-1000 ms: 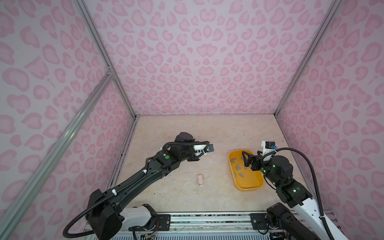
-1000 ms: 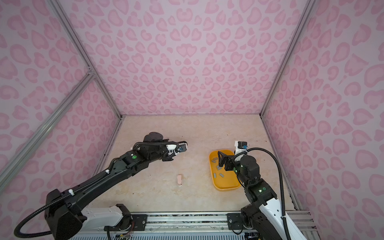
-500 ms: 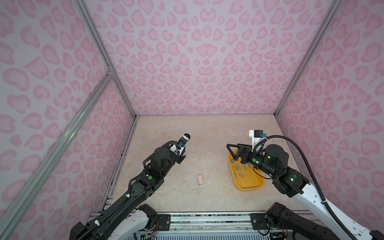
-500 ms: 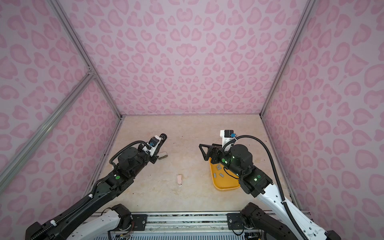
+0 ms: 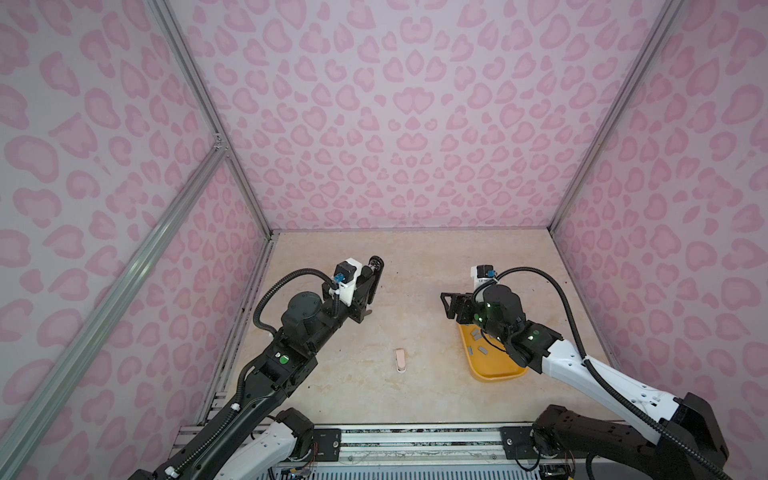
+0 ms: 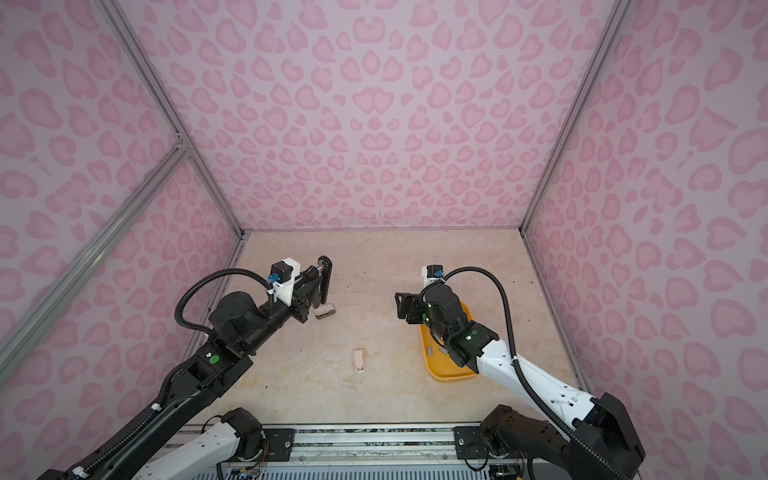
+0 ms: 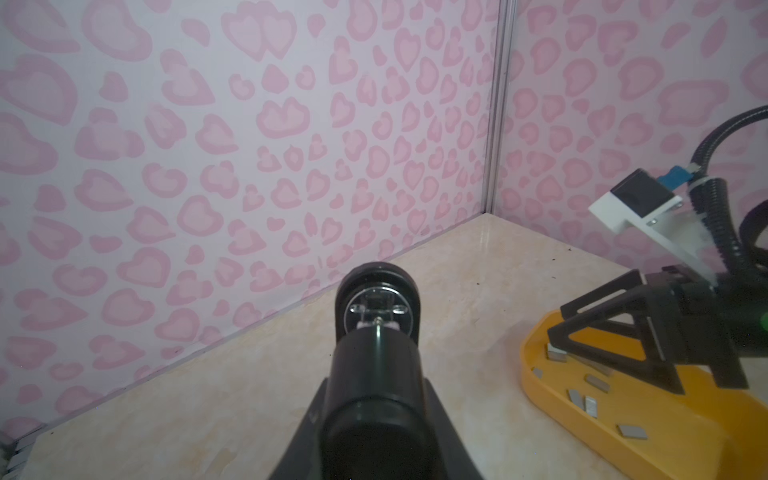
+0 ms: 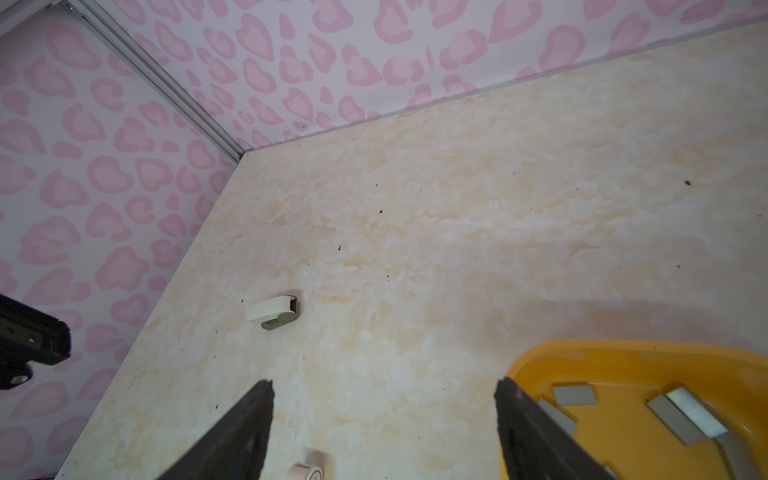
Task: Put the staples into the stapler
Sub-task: 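Lift the stapler upright with the left gripper while the right gripper rises, then bring the stapler toward the right gripper and grasp its top arm with it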
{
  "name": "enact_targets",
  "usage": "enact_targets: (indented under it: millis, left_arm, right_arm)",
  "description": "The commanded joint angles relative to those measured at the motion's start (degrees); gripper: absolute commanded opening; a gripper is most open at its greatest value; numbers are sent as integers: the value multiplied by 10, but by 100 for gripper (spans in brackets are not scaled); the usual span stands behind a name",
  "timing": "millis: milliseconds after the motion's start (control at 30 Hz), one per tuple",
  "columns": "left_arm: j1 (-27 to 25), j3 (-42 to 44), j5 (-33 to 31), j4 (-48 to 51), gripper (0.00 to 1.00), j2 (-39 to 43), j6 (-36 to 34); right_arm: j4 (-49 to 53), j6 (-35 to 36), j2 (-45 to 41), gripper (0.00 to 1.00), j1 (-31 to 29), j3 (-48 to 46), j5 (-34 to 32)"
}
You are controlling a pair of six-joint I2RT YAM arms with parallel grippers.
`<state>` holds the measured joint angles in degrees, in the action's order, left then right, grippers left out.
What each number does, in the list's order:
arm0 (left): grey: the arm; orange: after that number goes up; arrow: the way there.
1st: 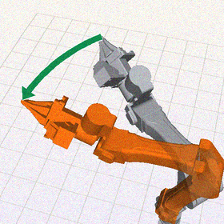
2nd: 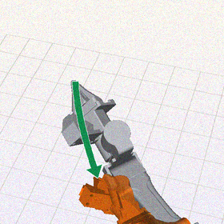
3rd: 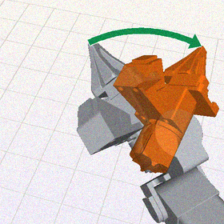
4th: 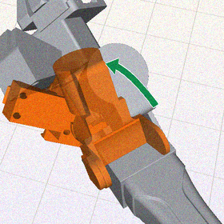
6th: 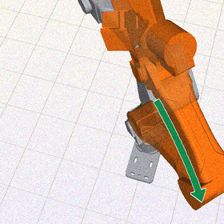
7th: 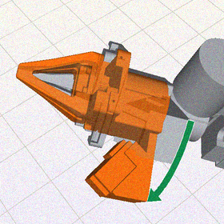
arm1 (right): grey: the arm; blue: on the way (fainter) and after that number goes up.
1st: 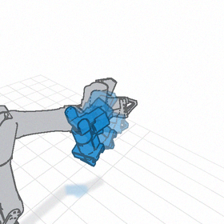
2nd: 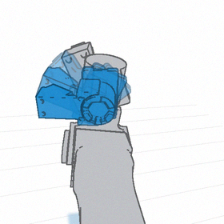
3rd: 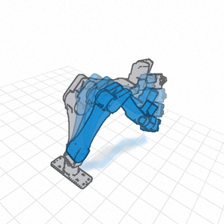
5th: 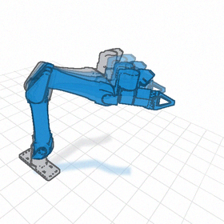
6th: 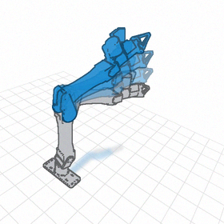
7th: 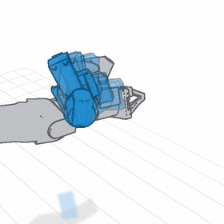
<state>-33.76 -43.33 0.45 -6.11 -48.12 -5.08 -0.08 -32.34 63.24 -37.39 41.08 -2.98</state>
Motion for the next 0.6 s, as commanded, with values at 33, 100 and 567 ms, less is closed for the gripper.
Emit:
enact_targets:
  millis: [33,100,567]
  left_arm:
    - [-6,30,6,-43,4,-32,8]
    - [-13,57,11,-91,4,-33,-4]
    - [-54,113,114,-171,4,-130,-6]
  right_arm:
    - [-62,-5,-13,85,-1,-36,-15]
    - [-77,-3,-14,83,-3,-38,8]
    - [-158,18,-14,73,-35,-52,98]
